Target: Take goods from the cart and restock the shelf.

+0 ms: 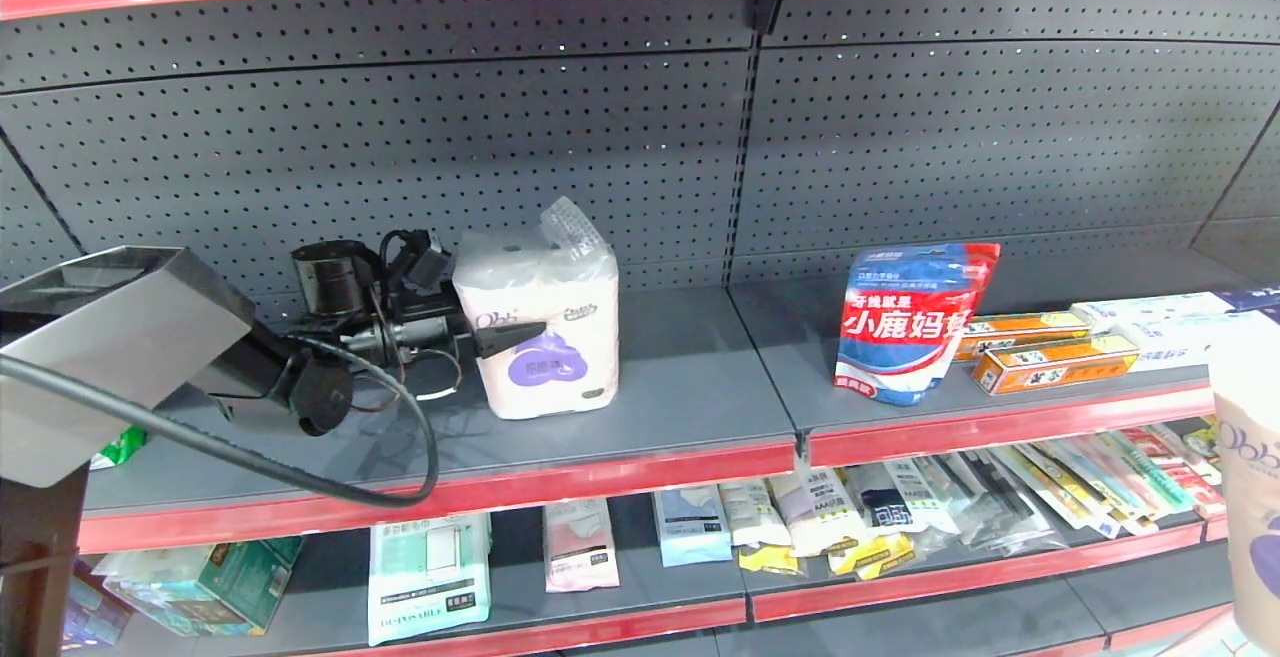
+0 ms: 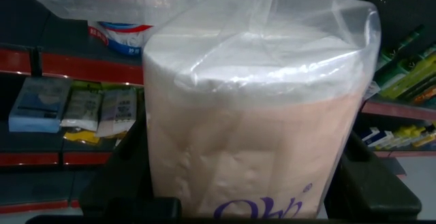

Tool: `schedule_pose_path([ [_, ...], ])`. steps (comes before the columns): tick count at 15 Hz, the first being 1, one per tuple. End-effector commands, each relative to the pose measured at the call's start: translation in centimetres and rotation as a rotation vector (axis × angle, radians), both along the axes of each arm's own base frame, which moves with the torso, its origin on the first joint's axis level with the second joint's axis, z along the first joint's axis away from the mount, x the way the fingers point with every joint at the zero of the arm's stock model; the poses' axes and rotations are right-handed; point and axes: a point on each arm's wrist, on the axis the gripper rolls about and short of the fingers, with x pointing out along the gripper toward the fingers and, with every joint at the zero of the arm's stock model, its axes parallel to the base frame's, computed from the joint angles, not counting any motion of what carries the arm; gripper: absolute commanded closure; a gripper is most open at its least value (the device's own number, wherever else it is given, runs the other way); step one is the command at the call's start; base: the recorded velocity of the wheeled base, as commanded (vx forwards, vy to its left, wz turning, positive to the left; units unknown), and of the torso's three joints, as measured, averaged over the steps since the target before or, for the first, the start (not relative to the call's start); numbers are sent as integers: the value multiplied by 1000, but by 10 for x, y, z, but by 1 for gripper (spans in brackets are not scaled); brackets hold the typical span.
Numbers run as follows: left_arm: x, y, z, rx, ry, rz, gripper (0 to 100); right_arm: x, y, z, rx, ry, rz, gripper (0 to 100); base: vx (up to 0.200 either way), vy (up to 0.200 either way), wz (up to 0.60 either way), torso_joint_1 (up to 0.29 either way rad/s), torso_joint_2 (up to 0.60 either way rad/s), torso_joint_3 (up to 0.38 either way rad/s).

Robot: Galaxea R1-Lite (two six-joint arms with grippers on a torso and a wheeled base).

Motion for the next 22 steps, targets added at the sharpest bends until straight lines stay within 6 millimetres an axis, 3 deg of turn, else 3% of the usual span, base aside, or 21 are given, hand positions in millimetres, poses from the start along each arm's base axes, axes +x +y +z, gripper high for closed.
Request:
schedule_pose_path([
  [1,-13,10,15,-3,-9,21,100,1,0,0,0,3,0,100,0,0,0,0,0,0],
  [4,-37,17,20,-1,29,35,100,1,0,1,0,0,0,100,0,0,0,0,0,0],
  [8,-49,36,26,0,17,69,100,0,0,2,-1,-7,0,100,0,0,0,0,0,0],
  [11,-58,58,20,-6,11,81,100,0,0,2,-1,-6,0,100,0,0,0,0,0,0],
  [15,-76,67,13,-11,41,81,100,2,0,4,-2,-4,0,100,0,0,0,0,0,0],
  [22,-80,79,2,-18,52,77,100,2,0,3,-2,-2,0,100,0,0,0,0,0,0],
])
